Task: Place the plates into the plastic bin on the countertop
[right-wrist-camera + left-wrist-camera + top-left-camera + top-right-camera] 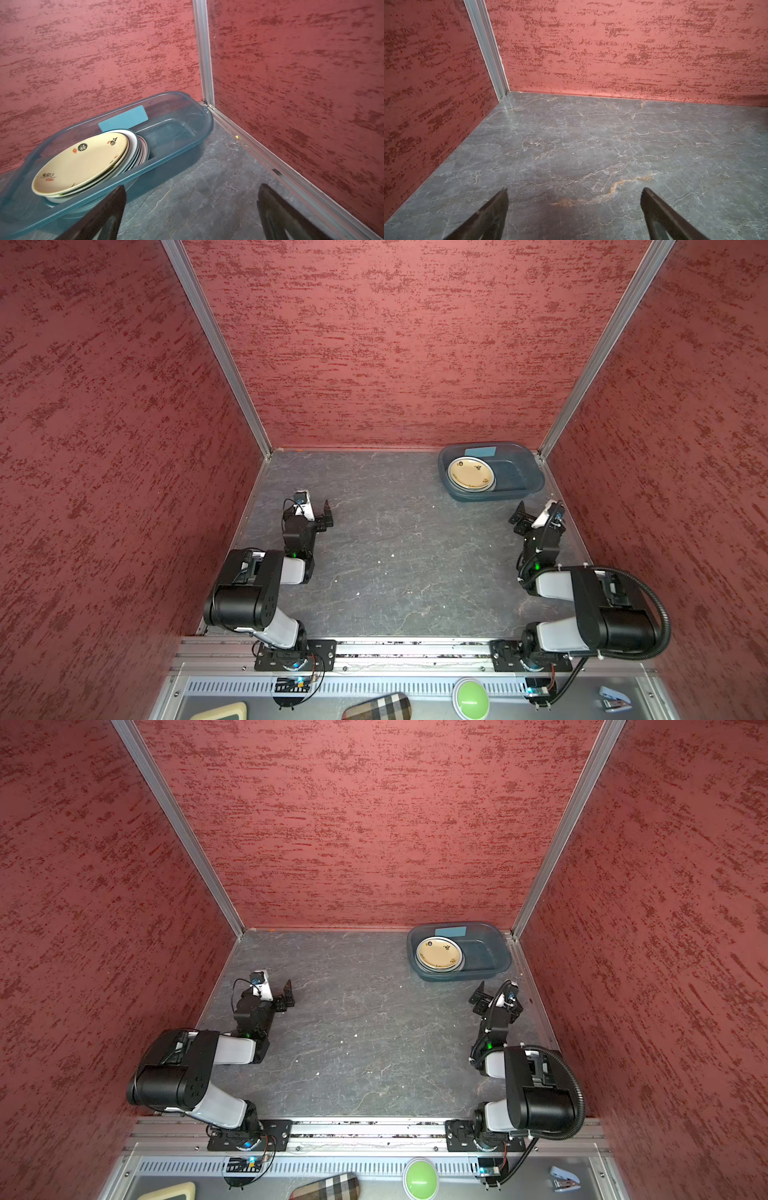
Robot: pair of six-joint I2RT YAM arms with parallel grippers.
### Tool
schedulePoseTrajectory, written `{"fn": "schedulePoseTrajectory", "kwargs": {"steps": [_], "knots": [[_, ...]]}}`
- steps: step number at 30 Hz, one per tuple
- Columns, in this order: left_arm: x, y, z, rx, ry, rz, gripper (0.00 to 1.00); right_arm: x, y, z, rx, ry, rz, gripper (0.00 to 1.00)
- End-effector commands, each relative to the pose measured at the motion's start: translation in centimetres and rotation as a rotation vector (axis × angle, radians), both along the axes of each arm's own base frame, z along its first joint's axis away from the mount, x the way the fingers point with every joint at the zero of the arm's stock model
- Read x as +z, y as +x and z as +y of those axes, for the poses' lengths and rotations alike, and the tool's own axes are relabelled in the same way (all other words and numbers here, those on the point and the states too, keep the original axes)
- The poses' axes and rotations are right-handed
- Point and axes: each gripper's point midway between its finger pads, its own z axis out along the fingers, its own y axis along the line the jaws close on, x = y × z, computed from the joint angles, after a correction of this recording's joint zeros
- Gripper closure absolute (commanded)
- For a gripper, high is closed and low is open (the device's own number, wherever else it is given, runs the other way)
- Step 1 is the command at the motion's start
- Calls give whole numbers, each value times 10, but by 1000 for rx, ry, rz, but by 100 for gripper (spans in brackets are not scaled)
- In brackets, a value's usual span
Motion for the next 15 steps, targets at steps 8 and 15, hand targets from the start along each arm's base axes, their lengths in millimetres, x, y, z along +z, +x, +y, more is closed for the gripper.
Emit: {"fn": "schedulePoseTrajectory", "kwargs": {"steps": [8,15], "knots": [[-9,0,4,-16,-55,52,1,-18,21,38,232,-81,62,1],[-9,0,4,-17,-56,50,1,-18,21,39,235,-83,59,1]]}}
